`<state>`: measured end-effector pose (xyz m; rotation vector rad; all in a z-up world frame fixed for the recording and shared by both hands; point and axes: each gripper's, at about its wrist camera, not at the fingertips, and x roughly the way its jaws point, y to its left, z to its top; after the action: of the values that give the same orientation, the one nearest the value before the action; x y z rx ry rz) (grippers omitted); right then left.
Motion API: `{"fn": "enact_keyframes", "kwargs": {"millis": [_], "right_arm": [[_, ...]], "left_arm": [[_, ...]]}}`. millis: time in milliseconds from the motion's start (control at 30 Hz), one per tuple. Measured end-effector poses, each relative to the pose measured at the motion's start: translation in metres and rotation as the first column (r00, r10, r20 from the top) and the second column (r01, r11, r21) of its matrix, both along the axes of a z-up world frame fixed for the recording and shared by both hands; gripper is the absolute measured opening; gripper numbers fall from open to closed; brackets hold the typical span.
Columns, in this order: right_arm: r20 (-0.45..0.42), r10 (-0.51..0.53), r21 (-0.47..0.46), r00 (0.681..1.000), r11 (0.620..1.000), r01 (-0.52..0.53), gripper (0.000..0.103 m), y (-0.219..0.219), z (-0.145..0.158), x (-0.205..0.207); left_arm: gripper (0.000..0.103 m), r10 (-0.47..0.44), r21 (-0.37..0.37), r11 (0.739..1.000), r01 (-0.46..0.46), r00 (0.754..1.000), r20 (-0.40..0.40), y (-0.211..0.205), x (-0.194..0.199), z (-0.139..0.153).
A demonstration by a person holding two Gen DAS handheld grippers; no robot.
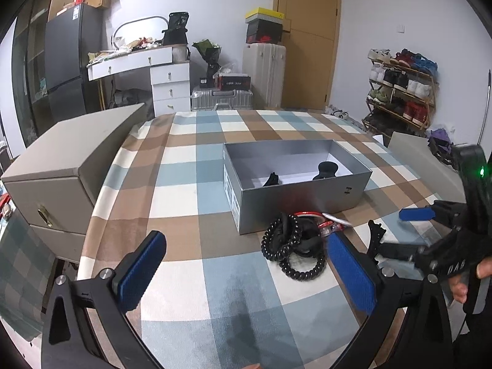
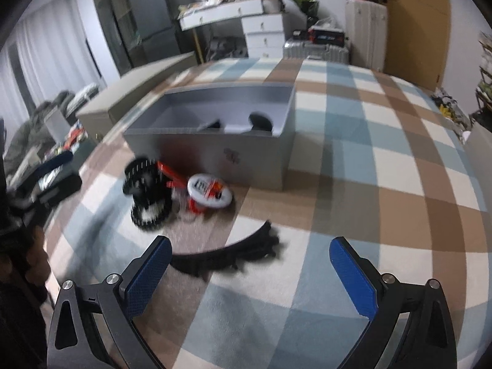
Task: Organize jewelry
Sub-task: 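Withdraw both open tools from the box back toward the pile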
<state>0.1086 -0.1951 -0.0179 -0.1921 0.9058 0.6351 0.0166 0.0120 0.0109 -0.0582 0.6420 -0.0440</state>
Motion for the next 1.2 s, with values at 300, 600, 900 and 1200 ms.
{"fn": "enact_keyframes", "kwargs": {"millis": [300, 600, 900, 1200], "right_arm": [[-0.011, 0.073, -0.099, 0.997, 0.992, -0.074, 0.103, 0.017, -0.019, -0.009], [0.025, 0.077, -0.139, 0.997, 0.988, -0.073, 0.103, 0.023, -0.023, -0.010], [0.047, 0.059, -0.125, 0.997, 0.991, -0.053, 0.103, 0.030, -0.023, -0.009], [0.051, 0.054, -0.122, 0.997, 0.991, -0.047, 0.103, 0.032, -0.023, -0.009]], "left_arm": [[0.102, -0.009, 0.004, 1.000, 0.009, 1.000, -0.023, -0.001, 0.000, -0.006], [0.102, -0.029, 0.015, 0.999, 0.029, 0.999, -0.040, -0.005, 0.001, -0.009], [0.102, -0.023, -0.001, 1.000, 0.023, 0.998, -0.056, -0.003, 0.003, -0.011], [0.102, -0.034, 0.006, 0.999, 0.035, 0.998, -0.060, -0.006, 0.003, -0.012]]}}
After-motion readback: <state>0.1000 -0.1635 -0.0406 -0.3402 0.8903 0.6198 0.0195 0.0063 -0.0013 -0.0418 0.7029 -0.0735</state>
